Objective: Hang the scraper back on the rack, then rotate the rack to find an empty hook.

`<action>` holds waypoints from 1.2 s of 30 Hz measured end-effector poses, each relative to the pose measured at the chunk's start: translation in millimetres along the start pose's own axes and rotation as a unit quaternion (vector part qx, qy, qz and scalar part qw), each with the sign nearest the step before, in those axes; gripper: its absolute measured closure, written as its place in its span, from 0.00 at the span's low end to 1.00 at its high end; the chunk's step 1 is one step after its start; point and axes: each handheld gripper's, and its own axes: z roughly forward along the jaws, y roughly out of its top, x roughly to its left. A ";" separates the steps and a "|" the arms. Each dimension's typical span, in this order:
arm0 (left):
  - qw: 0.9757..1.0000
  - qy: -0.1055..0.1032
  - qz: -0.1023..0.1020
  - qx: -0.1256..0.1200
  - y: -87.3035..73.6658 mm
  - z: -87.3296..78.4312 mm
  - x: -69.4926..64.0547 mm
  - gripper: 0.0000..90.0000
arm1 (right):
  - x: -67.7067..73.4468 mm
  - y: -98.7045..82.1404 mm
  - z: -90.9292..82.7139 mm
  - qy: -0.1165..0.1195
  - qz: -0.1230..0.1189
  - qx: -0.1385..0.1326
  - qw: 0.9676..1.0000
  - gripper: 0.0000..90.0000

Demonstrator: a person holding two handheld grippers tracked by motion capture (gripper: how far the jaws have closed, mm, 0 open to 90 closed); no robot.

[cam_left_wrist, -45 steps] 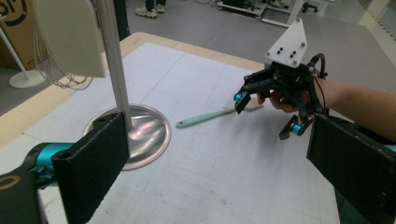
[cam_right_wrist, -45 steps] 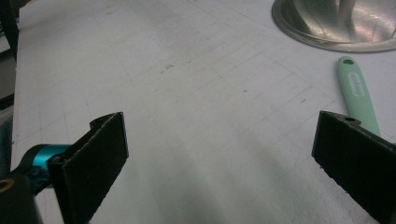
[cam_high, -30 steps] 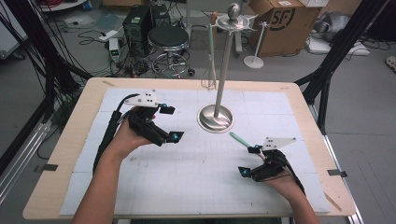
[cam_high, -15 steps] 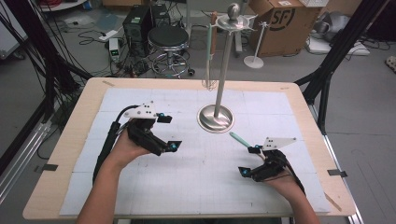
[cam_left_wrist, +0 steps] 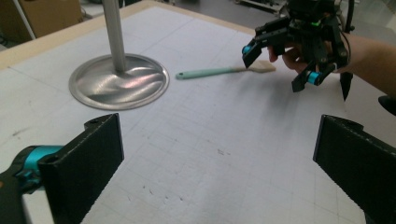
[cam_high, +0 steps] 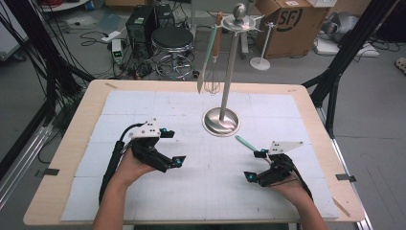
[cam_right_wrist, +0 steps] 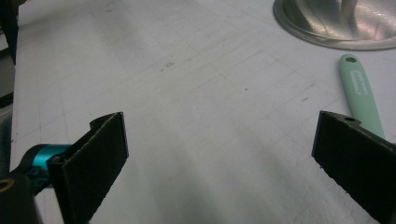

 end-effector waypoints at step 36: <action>1.000 0.000 -0.008 0.004 -8.4 1.4 -4.1 0.02 | 4.6 16.3 -12.2 -0.003 -0.002 -0.036 0.999 0.03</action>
